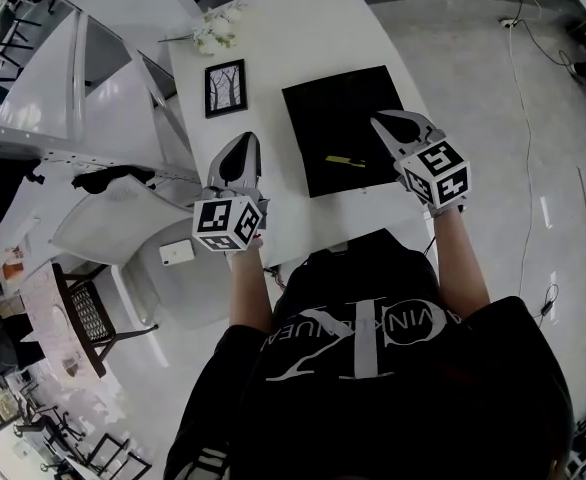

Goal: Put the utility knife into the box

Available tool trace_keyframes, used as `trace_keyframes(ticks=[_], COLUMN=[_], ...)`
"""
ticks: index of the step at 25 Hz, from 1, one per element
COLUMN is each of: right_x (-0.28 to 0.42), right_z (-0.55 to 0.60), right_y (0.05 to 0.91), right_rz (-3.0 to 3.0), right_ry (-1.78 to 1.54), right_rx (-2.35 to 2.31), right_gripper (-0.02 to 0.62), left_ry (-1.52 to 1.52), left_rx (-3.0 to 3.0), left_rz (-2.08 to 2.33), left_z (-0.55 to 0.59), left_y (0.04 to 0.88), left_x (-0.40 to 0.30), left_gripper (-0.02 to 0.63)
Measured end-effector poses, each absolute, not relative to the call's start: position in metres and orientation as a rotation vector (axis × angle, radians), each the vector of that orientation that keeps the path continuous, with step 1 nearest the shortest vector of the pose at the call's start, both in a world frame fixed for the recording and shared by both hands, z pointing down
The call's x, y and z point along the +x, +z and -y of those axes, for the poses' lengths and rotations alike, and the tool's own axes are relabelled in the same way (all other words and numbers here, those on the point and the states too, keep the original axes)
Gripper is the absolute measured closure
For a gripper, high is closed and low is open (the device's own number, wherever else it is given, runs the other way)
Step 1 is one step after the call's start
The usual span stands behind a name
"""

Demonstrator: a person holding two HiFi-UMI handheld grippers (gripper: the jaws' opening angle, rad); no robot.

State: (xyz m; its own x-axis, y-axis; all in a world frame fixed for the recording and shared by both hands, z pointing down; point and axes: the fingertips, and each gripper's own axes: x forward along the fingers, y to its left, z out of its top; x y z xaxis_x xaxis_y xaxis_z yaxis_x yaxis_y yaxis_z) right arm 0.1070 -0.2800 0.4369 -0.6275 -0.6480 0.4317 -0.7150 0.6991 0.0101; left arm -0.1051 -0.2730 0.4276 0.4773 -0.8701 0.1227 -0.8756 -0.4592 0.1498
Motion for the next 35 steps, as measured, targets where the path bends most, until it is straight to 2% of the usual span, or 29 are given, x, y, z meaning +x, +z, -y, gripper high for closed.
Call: trace_keyframes(ticks=[35], right_x=[0.136], right_z=[0.301], right_y=[0.373], right_rz=[2.681], right_ry=[0.061], right_rx=[1.337], right_gripper=[0.578], left_ry=[-0.037], left_rx=[2.571], left_rz=[1.622], left_z=[0.283], left_y=[0.384], left_x=[-0.114], left_gripper=[0.595])
